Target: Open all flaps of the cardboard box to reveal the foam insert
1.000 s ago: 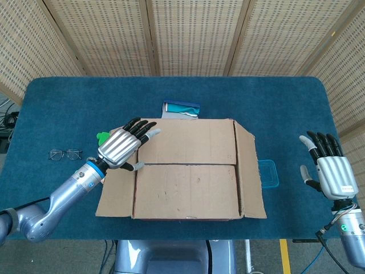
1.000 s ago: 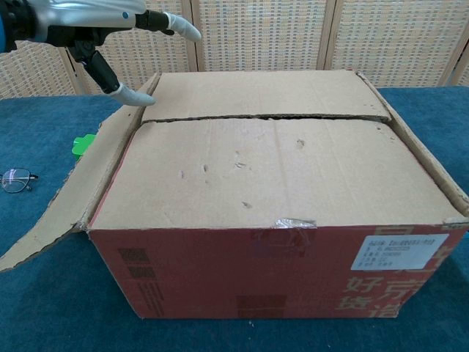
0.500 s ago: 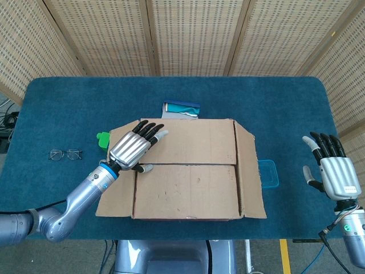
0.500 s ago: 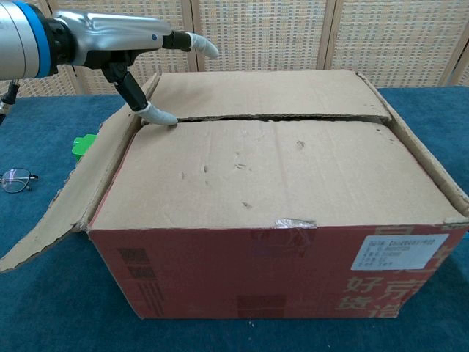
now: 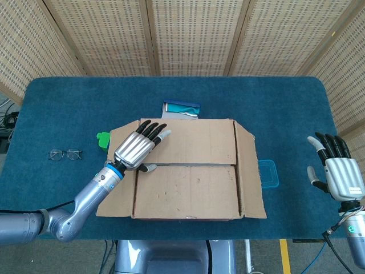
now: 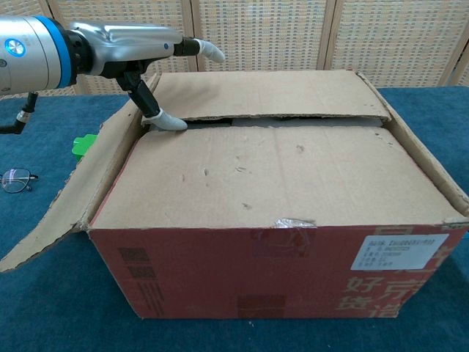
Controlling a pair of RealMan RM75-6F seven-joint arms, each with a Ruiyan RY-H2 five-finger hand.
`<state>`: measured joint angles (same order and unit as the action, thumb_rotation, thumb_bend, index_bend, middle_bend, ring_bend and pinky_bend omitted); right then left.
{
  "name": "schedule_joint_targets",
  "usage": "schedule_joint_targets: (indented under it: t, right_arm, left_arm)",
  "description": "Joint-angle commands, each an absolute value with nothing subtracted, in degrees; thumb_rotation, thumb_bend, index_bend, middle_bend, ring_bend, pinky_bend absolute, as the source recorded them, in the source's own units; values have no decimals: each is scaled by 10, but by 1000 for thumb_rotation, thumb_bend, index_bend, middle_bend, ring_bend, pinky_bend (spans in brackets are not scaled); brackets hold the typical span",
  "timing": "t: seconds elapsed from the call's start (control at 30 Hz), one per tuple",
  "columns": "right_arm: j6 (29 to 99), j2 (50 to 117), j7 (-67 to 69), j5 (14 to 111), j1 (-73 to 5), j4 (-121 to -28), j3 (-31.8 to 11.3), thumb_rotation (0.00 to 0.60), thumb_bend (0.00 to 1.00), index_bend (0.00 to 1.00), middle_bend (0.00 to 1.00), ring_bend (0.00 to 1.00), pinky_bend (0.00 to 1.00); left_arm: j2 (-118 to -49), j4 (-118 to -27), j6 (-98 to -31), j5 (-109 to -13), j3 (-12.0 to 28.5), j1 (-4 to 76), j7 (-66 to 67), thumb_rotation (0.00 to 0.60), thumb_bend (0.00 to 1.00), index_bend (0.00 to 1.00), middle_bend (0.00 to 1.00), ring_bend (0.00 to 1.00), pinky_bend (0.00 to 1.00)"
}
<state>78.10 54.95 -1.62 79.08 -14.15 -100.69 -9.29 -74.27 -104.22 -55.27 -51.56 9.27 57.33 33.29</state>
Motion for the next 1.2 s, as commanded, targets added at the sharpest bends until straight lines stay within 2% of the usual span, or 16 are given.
schedule_joint_targets:
  t: [0.03, 0.4, 0.77, 1.2]
  right_arm:
    - [782, 549, -15, 790, -141, -1007, -93, 600, 503, 112, 73, 0, 40]
    - [784, 547, -15, 791, -139, -1009, -94, 600, 504, 112, 73, 0, 40]
    - [785, 545, -16, 793, -137, -1012, -95, 600, 504, 112, 73, 0, 40]
    - [785, 543, -17, 792, -136, -1014, -94, 600, 504, 112, 74, 0, 40]
  left_arm:
    - [-748, -1038, -561, -517, 94, 573, 335, 496, 251, 0, 0, 0, 0]
    - [-746, -1036, -577, -517, 103, 568, 326, 496, 252, 0, 0, 0, 0]
    - [-723, -1038, -618, -558, 135, 551, 281, 495, 253, 0, 0, 0, 0]
    - [-739, -941, -606, -545, 189, 586, 267, 494, 253, 0, 0, 0, 0]
